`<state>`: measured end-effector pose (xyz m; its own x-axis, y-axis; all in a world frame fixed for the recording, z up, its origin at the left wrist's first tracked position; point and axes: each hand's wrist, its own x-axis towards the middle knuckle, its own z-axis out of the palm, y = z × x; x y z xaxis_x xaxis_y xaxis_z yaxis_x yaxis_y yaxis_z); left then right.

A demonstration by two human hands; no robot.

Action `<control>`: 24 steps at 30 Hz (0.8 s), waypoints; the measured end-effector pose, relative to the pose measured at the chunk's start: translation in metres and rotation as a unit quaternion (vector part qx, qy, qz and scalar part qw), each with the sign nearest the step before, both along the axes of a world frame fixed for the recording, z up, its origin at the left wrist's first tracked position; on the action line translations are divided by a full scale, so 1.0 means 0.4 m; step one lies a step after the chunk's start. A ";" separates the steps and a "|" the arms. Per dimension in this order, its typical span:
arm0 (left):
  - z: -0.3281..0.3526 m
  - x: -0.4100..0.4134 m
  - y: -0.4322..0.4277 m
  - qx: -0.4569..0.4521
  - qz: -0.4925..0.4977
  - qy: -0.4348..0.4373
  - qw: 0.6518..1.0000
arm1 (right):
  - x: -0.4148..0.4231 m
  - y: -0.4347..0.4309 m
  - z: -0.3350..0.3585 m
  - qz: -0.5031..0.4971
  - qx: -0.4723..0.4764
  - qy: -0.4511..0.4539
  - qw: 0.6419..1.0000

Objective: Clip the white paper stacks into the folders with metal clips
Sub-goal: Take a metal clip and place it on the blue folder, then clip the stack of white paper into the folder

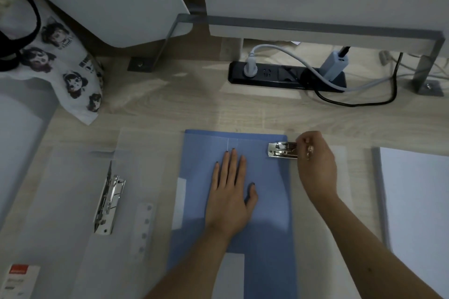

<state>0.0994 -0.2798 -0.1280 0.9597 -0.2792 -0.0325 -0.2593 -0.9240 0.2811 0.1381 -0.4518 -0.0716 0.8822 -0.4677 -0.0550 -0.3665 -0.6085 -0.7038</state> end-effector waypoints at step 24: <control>0.043 -0.011 -0.039 -0.060 0.071 0.031 0.995 | -0.374 -0.312 0.075 -0.077 0.032 0.063 0.995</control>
